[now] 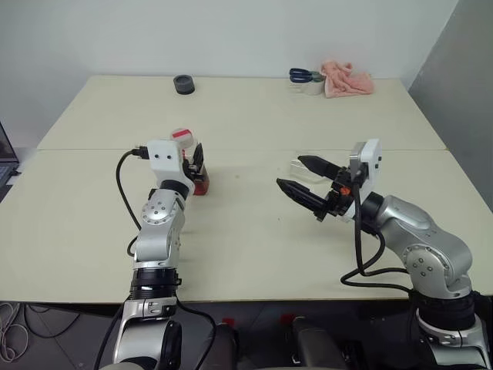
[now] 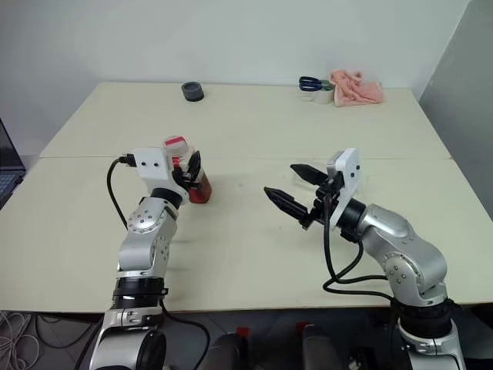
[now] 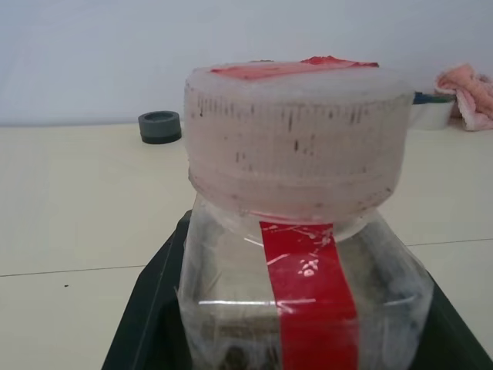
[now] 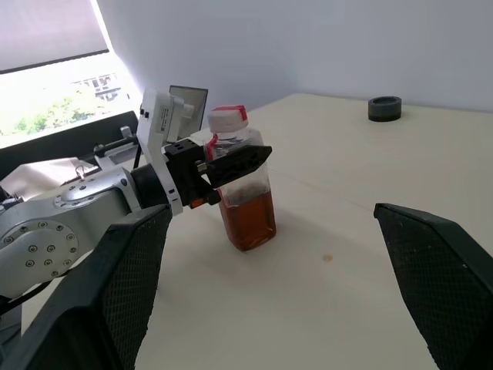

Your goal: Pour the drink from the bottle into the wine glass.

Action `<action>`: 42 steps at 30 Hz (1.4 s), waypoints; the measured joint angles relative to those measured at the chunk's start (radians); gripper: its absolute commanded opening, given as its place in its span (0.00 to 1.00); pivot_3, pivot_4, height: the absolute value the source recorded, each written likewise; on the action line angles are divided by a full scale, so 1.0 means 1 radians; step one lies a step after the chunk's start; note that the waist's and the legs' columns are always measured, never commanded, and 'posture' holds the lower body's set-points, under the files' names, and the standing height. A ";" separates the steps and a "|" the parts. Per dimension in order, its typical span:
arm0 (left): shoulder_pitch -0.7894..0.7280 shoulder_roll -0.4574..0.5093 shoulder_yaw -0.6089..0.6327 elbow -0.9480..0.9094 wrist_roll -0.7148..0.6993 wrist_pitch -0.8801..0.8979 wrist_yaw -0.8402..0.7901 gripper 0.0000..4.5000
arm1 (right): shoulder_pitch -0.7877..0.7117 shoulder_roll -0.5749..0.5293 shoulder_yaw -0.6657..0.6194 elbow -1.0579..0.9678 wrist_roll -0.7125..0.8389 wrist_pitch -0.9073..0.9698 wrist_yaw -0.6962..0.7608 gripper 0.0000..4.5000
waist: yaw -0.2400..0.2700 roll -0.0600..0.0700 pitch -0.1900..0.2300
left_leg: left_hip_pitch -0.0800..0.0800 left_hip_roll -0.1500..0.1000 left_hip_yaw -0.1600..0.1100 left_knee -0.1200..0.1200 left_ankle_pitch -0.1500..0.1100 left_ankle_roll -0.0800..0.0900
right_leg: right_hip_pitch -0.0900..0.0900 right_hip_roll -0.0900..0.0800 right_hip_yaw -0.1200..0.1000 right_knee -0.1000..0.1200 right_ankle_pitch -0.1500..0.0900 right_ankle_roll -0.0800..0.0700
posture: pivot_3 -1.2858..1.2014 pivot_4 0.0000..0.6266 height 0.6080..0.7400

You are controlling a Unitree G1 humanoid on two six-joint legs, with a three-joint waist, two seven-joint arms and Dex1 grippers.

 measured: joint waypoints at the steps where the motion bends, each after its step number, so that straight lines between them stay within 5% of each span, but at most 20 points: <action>1: 0.000 0.000 0.000 0.000 0.000 0.000 0.000 0.41 | -0.001 0.000 0.000 0.000 -0.002 0.000 -0.001 1.00 | 0.000 0.000 0.000 | 0.000 0.000 0.000 0.000 0.000 0.000 | 0.000 0.000 0.000 0.000 0.000 0.000 | 0.52 0.24 1.00; 15: -0.047 -0.016 -0.193 -0.063 -0.097 0.039 -0.317 0.41 | -0.207 0.179 0.063 0.148 -0.134 -0.045 -0.125 1.00 | 0.000 0.000 0.000 | -0.002 0.000 0.000 0.000 0.000 0.000 | -0.002 -0.001 0.000 0.000 0.000 0.000 | 0.52 0.24 1.00; 39: -0.008 -0.010 -0.294 -0.199 -0.133 0.133 -0.420 0.41 | -0.187 0.186 0.122 0.164 -0.217 -0.079 -0.066 1.00 | -0.002 0.001 0.000 | -0.001 0.000 0.000 0.000 0.000 0.000 | -0.002 0.000 0.000 0.001 0.000 0.000 | 0.52 0.24 1.00; 42: -0.008 -0.005 -0.295 -0.201 -0.133 0.142 -0.422 0.41 | -0.186 0.184 0.123 0.165 -0.218 -0.079 -0.056 0.79 | -0.002 0.001 0.000 | -0.001 0.000 0.000 0.000 0.000 0.000 | -0.002 0.000 0.000 0.001 0.000 0.000 | 0.52 0.24 1.00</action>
